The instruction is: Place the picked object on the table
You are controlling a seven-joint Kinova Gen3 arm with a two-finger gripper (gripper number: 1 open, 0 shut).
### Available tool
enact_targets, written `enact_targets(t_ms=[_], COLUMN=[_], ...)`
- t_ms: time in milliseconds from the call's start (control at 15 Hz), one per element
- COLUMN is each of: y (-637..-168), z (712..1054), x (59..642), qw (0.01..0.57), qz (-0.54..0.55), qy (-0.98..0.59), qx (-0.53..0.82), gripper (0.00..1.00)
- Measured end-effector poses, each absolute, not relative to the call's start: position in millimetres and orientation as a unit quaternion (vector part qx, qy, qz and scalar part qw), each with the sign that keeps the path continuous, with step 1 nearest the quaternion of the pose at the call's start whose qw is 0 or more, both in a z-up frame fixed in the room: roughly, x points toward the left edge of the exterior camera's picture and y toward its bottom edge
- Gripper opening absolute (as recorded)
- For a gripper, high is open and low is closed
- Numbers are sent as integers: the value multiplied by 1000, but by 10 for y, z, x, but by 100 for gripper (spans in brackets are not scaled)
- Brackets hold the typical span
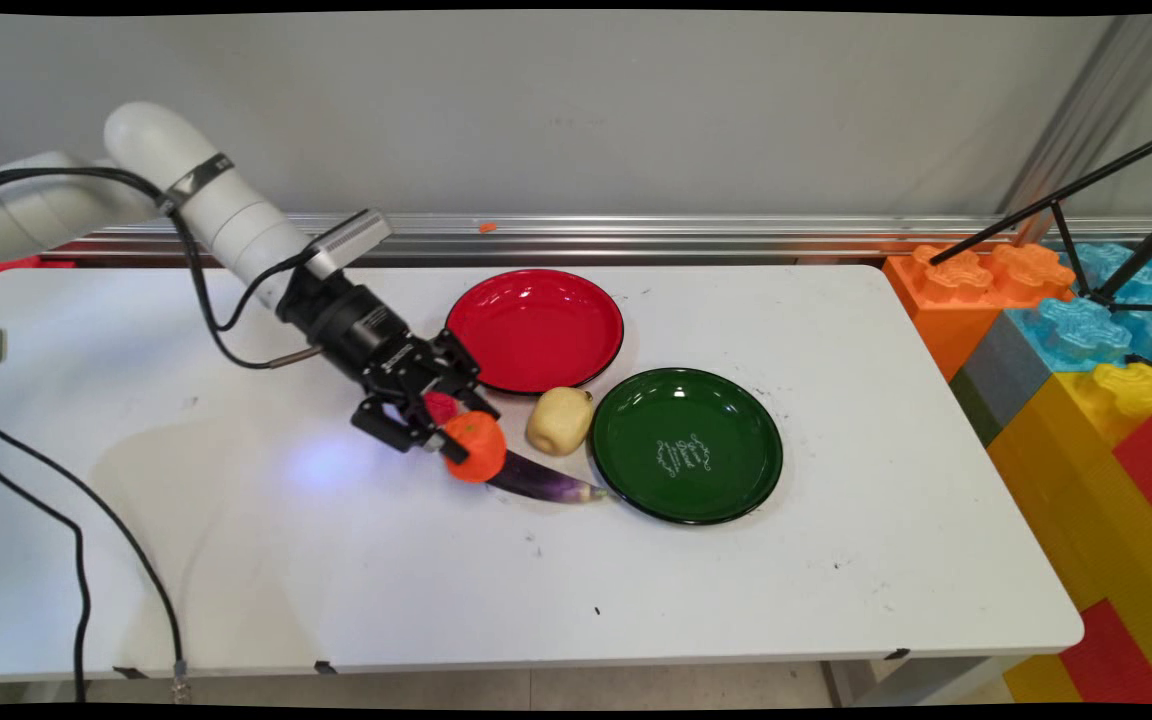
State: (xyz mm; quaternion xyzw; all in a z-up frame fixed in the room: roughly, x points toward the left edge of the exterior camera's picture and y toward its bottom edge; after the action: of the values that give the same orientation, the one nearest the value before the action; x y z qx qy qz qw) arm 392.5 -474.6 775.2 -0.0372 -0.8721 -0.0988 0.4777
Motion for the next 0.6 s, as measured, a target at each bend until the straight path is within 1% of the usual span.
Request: enact_targets(t_ms=[600], y=[-4630], z=[7365], x=[4205], qw=[462], qz=[-116], qy=[-878], qx=[-38], gripper=[0])
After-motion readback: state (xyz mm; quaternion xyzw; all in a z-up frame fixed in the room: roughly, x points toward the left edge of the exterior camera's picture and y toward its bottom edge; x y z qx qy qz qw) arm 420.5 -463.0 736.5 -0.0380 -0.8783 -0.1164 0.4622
